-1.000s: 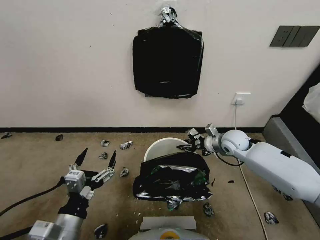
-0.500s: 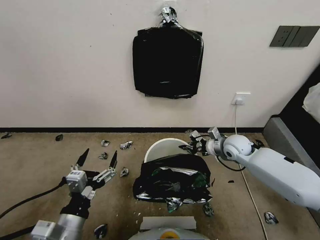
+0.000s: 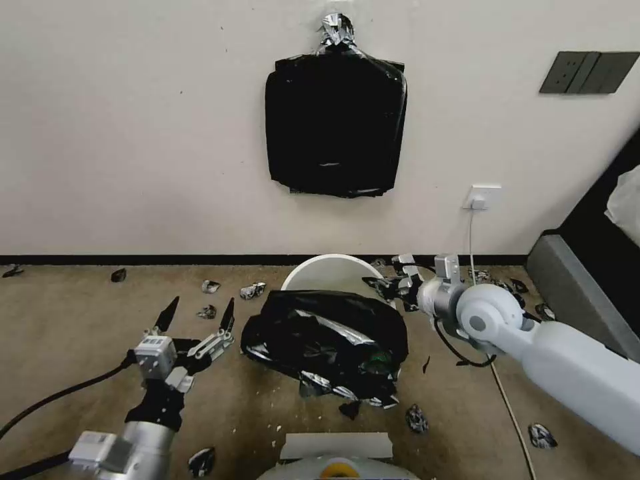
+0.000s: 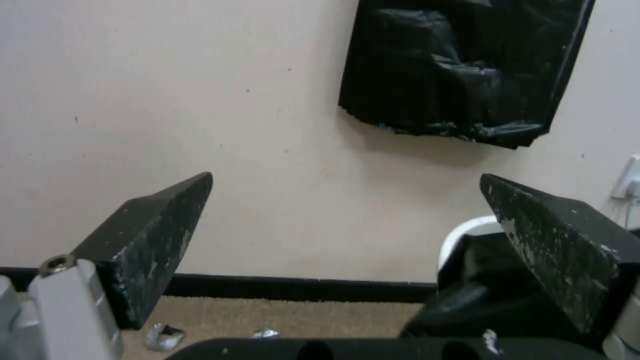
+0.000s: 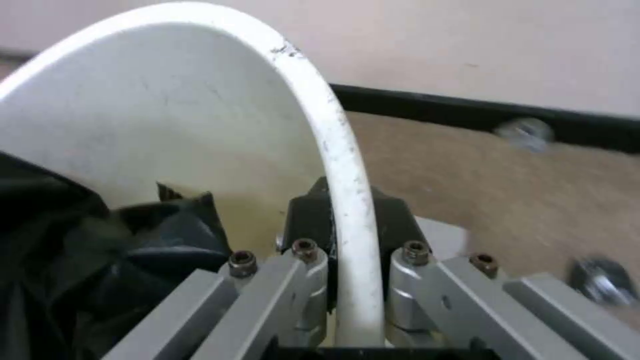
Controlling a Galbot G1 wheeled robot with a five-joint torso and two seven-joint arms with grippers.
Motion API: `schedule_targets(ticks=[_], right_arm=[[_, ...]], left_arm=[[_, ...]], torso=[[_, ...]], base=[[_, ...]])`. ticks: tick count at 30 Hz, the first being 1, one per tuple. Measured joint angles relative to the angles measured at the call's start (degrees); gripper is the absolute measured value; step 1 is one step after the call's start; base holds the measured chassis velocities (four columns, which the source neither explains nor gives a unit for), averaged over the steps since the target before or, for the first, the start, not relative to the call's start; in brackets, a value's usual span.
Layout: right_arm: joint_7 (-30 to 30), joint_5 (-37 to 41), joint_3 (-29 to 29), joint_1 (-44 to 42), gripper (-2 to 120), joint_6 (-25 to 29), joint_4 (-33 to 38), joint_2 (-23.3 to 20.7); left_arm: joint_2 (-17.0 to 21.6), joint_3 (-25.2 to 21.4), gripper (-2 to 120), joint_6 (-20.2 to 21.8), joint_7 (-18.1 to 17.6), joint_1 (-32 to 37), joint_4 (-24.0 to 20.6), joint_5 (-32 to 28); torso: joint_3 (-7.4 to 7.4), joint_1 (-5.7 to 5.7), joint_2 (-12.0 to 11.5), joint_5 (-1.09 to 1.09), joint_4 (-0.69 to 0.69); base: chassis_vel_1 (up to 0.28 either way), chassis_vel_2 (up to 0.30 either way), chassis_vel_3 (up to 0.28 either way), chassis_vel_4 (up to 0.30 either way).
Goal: Place a trash bag onto the trash bin.
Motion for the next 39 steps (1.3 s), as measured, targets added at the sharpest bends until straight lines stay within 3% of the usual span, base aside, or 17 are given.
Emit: schedule_targets(ticks=[1, 4, 5, 7, 11, 13, 20, 29, 39], right_arm=[[0.0, 0.0, 0.0, 0.0, 7, 0.0, 0.0, 0.0], [11.7, 3.8, 6.8, -5.4, 7, -1.8, 3.6, 3.2], [11.7, 3.8, 6.8, -5.4, 7, -1.8, 3.6, 3.2], [21.3, 5.3, 10.5, -9.9, 7, -1.1, 6.4, 5.9], [26.3, 5.8, 13.0, -13.5, 7, 0.5, 8.2, 8.0], [30.6, 5.1, 14.6, -17.3, 7, 4.1, 9.6, 10.7], [34.1, -0.5, 15.5, -22.3, 7, 10.2, 11.2, 16.7], [32.3, -9.0, 14.1, -27.3, 7, 13.5, 9.0, 22.7], [31.3, -10.0, 13.9, -26.3, 7, 15.5, 4.3, 23.8]], left_arm=[[0.0, 0.0, 100, 0.0, 0.0, 0.0, 0.0, 0.0], [-0.3, 0.0, 100, 0.0, 0.0, -0.1, -0.1, -0.3], [-0.3, 0.0, 100, 0.0, 0.0, -0.1, -0.1, -0.3], [-0.4, 0.0, 100, 0.0, 0.0, 0.0, -0.2, -0.4], [-0.3, -0.2, 100, 0.0, -0.2, 0.0, -0.3, -0.8], [-0.2, -0.6, 100, 0.2, -0.3, -0.2, -0.5, -1.4], [0.1, -1.6, 100, 0.4, -0.4, -0.3, -0.9, -2.0], [0.2, -1.8, 100, 0.5, -0.7, -0.4, -0.9, -2.0], [0.1, -1.4, 100, 0.7, -0.7, -0.4, -0.9, -1.6]], torso=[[0.00, 0.00, 0.0, 0.00, 0.00], [0.00, 0.00, 0.0, 0.01, 0.00], [0.00, 0.00, 0.0, 0.01, 0.00], [0.00, 0.00, 0.0, 0.01, 0.01], [0.00, 0.00, 0.0, -0.01, 0.00], [0.00, 0.00, 0.0, 0.01, 0.00], [0.00, 0.00, 0.0, 0.00, 0.01], [0.00, 0.00, 0.0, -0.01, 0.00], [0.00, 0.00, 0.0, 0.00, 0.01]], base=[[0.000, 0.000, 0.000, 0.000], [0.000, 0.000, 0.000, 0.000], [0.000, 0.000, 0.000, 0.000], [0.000, 0.000, 0.000, 0.000], [0.000, 0.000, 0.000, 0.000], [0.000, 0.000, 0.000, 0.000], [0.000, 0.000, 0.000, 0.000], [0.000, 0.000, 0.000, 0.000], [0.000, 0.000, 0.000, 0.000]])
